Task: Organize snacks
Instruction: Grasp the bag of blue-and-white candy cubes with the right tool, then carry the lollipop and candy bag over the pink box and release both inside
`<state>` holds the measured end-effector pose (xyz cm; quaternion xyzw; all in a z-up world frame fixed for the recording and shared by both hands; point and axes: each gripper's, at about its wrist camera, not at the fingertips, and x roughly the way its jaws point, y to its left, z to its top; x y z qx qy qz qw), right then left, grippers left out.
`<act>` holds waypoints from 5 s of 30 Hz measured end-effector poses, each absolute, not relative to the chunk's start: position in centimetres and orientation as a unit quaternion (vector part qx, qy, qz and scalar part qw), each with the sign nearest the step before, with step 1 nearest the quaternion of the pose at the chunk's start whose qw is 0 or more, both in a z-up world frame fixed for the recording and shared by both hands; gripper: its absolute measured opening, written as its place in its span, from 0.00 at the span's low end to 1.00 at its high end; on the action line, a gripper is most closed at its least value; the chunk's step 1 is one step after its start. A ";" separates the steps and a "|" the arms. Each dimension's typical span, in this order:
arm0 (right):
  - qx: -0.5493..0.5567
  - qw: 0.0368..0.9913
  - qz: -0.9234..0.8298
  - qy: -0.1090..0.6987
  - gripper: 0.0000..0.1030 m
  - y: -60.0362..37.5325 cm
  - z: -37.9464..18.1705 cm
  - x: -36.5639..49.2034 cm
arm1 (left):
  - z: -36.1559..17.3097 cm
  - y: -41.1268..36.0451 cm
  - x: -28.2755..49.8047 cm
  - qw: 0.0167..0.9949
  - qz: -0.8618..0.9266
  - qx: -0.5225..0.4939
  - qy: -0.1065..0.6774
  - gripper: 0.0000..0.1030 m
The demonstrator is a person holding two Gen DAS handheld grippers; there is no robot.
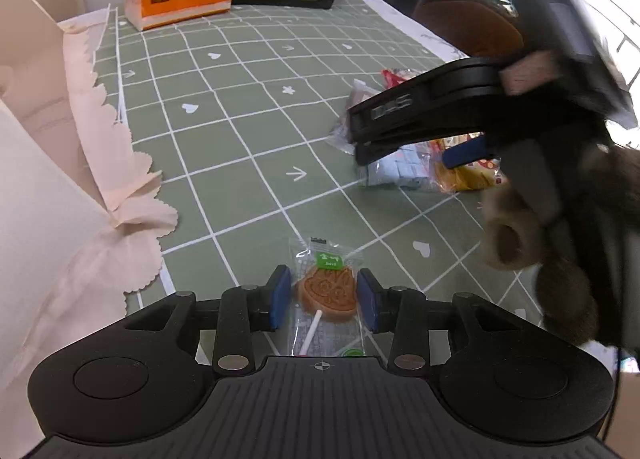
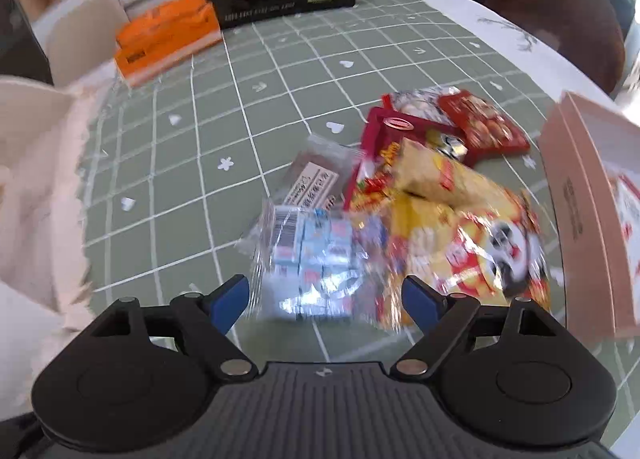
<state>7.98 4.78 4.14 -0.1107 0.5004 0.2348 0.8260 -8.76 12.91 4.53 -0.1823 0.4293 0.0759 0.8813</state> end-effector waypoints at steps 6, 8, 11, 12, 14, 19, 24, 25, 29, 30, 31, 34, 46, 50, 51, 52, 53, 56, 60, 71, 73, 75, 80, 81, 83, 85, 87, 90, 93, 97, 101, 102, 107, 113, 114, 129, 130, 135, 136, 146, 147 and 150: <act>-0.139 0.811 0.214 0.527 0.84 6.7 2.7 9.2 | 4.4 13.5 -9.0 0.880 0.067 -0.200 0.426 0.41; -0.136 0.812 0.214 0.526 0.69 6.3 3.0 9.1 | 4.4 13.7 -9.1 0.879 0.065 -0.206 0.425 0.41; -0.150 0.811 0.234 0.516 0.46 5.7 4.2 7.8 | 4.4 14.0 -9.1 0.878 0.062 -0.212 0.424 0.41; -0.157 0.809 0.239 0.513 0.41 5.3 4.6 7.1 | 4.4 14.0 -9.1 0.878 0.061 -0.214 0.423 0.41; -0.156 0.805 0.253 0.513 0.24 4.7 5.2 6.1 | 4.3 14.1 -9.2 0.878 0.059 -0.219 0.421 0.41; -0.145 0.788 0.260 0.538 0.10 1.5 4.6 3.8 | 4.4 14.1 -9.3 0.877 0.060 -0.222 0.421 0.41; -0.127 0.795 0.235 0.544 0.10 -1.8 3.7 3.1 | 4.4 13.9 -9.4 0.878 0.064 -0.224 0.419 0.41; -0.116 0.796 0.236 0.545 0.12 -2.4 3.8 3.2 | 4.4 13.9 -9.3 0.877 0.065 -0.224 0.419 0.41; -0.050 0.798 0.229 0.555 0.70 -3.3 4.5 4.1 | 4.4 13.7 -9.3 0.878 0.064 -0.220 0.421 0.41; -0.024 0.798 0.227 0.558 0.72 -3.4 4.6 4.5 | 4.4 13.7 -9.3 0.878 0.064 -0.219 0.420 0.41; 0.004 0.797 0.224 0.560 0.72 -3.4 4.7 5.0 | 4.4 13.7 -9.3 0.878 0.063 -0.218 0.420 0.41; 0.045 0.792 0.200 0.575 0.72 -2.0 4.2 6.5 | 4.4 13.7 -9.4 0.879 0.062 -0.217 0.421 0.41; -0.067 0.818 0.160 0.549 0.92 3.7 1.9 9.0 | 4.4 13.6 -9.3 0.879 0.062 -0.219 0.420 0.41; -0.073 0.822 0.181 0.536 0.54 2.4 2.6 8.7 | 4.4 13.8 -9.2 0.877 0.062 -0.222 0.422 0.41; -0.076 0.819 0.189 0.536 0.51 2.0 3.0 8.6 | 4.4 13.7 -9.2 0.877 0.062 -0.222 0.422 0.41; -0.078 0.817 0.193 0.538 0.48 1.6 3.0 8.5 | 4.4 13.7 -9.2 0.877 0.062 -0.222 0.421 0.41; -0.081 0.815 0.196 0.539 0.47 1.1 3.1 8.3 | 4.5 13.7 -9.2 0.877 0.063 -0.222 0.421 0.41; -0.078 0.810 0.200 0.545 0.46 -0.6 3.3 7.2 | 4.5 13.6 -9.3 0.877 0.062 -0.219 0.422 0.41; -0.071 0.795 0.223 0.559 0.45 -3.0 3.6 5.6 | 4.5 13.3 -9.0 0.877 0.056 -0.215 0.426 0.41; -0.098 0.777 0.254 0.568 0.73 -8.3 3.4 0.7 | 4.5 10.4 -7.8 0.881 0.030 -0.181 0.437 0.41; -0.111 0.784 0.242 0.560 0.76 -9.2 3.1 0.3 | 4.5 10.2 -7.8 0.882 0.031 -0.178 0.436 0.41; -0.131 0.790 0.239 0.549 0.79 -9.6 2.9 -0.2 | 4.5 10.0 -7.8 0.882 0.032 -0.173 0.437 0.41; -0.163 0.806 0.222 0.523 0.80 -11.0 2.8 -1.4 | 4.5 9.7 -7.7 0.884 0.032 -0.166 0.437 0.41; -0.153 0.807 0.222 0.525 0.80 -11.3 2.8 -1.4 | 4.5 9.7 -7.7 0.884 0.032 -0.165 0.436 0.41; -0.126 0.810 0.222 0.528 0.80 -11.7 3.1 -1.2 | 4.4 9.9 -8.0 0.885 0.027 -0.170 0.432 0.41; -0.092 0.812 0.222 0.532 0.80 -11.7 3.3 -0.8 | 4.3 10.1 -8.3 0.886 0.023 -0.175 0.429 0.41; -0.059 0.817 0.220 0.530 0.80 -11.1 3.7 -0.4 | 4.3 10.2 -8.4 0.886 0.019 -0.174 0.429 0.41; -0.031 0.824 0.208 0.527 0.81 -9.9 4.0 0.7 | 4.4 10.0 -8.3 0.886 0.019 -0.166 0.432 0.41; -0.044 0.823 0.190 0.534 0.81 -8.0 3.5 1.9 | 4.5 9.9 -8.3 0.885 0.019 -0.163 0.436 0.41; -0.045 0.812 0.201 0.546 0.90 -6.5 2.7 2.8 | 4.7 10.3 -8.4 0.881 0.011 -0.179 0.439 0.40; -0.056 0.815 0.204 0.540 0.95 -6.0 2.2 2.6 | 5.1 10.1 -8.8 0.883 0.001 -0.169 0.438 0.40; -0.056 0.816 0.205 0.538 0.96 -6.1 2.2 2.5 | 5.0 9.9 -8.8 0.882 -0.003 -0.164 0.442 0.40; -0.064 0.824 0.197 0.528 1.00 -6.8 1.9 2.7 | 4.5 8.0 -8.9 0.889 -0.013 -0.108 0.445 0.42; -0.111 0.832 0.186 0.510 1.00 -6.2 1.4 1.7 | 4.4 7.8 -9.0 0.890 -0.017 -0.093 0.446 0.43; -0.109 0.834 0.187 0.508 0.98 -6.2 1.5 1.6 | 4.4 7.8 -8.9 0.889 -0.016 -0.094 0.449 0.43; -0.049 0.847 0.197 0.492 0.57 -16.5 7.0 -0.5 | 9.2 4.0 -5.7 0.899 -0.070 -0.119 0.415 0.40; -0.037 0.852 0.194 0.486 0.57 -17.9 8.2 0.1 | 10.9 3.9 -4.9 0.906 -0.085 -0.133 0.393 0.40; 0.007 0.900 0.174 0.400 0.57 -23.0 17.3 4.0 | 19.9 2.1 2.3 0.935 -0.136 -0.150 0.291 0.40; 0.011 0.908 0.169 0.384 0.57 -23.7 19.0 5.3 | 20.8 1.3 4.5 0.937 -0.146 -0.150 0.279 0.40; 0.026 0.908 0.120 0.402 0.57 -25.4 17.6 17.8 | 10.8 -4.7 18.6 0.873 -0.189 -0.217 0.393 0.39; 0.032 0.902 0.120 0.412 0.57 -25.4 16.3 18.4 | 10.3 -4.4 18.7 0.874 -0.185 -0.217 0.393 0.39; 0.044 0.880 0.120 0.458 0.61 -25.3 12.7 19.8 | 10.8 -1.2 18.5 0.888 -0.176 -0.224 0.361 0.39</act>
